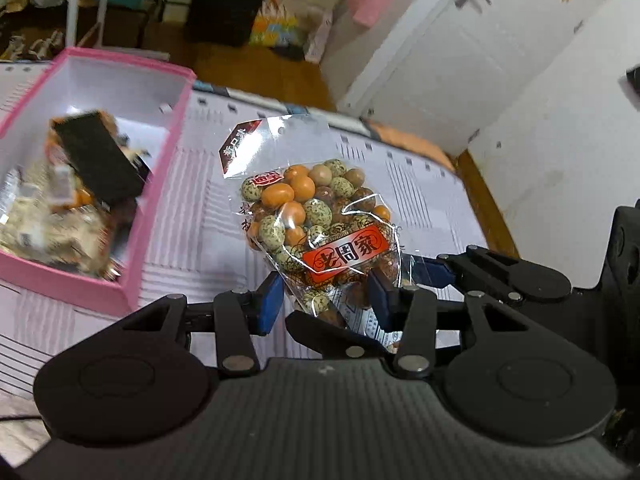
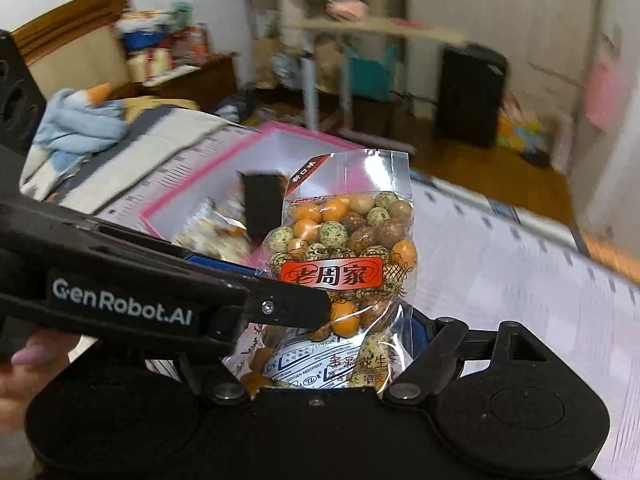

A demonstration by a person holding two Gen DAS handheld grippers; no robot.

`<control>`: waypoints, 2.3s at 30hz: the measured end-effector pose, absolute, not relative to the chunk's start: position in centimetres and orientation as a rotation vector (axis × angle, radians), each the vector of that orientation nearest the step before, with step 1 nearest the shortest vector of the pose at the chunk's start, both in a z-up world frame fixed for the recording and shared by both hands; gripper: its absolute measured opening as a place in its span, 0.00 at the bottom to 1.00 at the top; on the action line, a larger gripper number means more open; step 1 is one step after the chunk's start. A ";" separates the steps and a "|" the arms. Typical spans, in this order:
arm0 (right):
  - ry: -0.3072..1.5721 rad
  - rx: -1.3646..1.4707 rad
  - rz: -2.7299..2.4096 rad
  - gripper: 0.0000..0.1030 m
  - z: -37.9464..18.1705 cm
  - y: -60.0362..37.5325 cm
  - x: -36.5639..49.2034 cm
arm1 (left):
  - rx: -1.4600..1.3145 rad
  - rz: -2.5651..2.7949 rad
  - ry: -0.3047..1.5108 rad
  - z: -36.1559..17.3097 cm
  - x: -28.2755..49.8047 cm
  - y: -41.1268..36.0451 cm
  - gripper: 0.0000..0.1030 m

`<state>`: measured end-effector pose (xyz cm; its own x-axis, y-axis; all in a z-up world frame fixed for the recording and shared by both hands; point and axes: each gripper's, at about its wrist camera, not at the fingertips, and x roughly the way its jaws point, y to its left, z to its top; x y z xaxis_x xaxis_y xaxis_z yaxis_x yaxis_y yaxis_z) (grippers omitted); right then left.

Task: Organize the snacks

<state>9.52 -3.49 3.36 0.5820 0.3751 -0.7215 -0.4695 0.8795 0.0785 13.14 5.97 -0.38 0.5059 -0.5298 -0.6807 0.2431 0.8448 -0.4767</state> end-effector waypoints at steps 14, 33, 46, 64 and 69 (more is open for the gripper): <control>0.652 -0.258 0.845 0.79 2.4 4.8 23.1 | -0.414 -0.183 0.760 0.7 20.2 15.6 0.43; 0.584 -0.527 0.768 0.87 -1.3 8.7 26.4 | -0.483 -0.048 0.863 -5.4 26.6 19.7 0.43; 0.543 -0.195 0.550 0.87 -1.1 0.0 18.8 | -0.406 -0.050 0.758 -3.0 21.3 19.0 0.43; 0.571 0.030 0.274 0.86 3.6 -8.3 8.5 | -0.182 -0.134 0.643 1.1 11.2 12.2 0.48; 0.594 0.028 0.201 0.87 4.4 -9.1 5.6 | -0.143 -0.165 0.650 2.3 9.3 10.8 0.51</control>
<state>5.62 -9.10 4.41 0.8095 0.1962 -0.5533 -0.1802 0.9800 0.0840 9.26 10.77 2.27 0.7840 -0.1971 -0.5887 0.1080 0.9771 -0.1833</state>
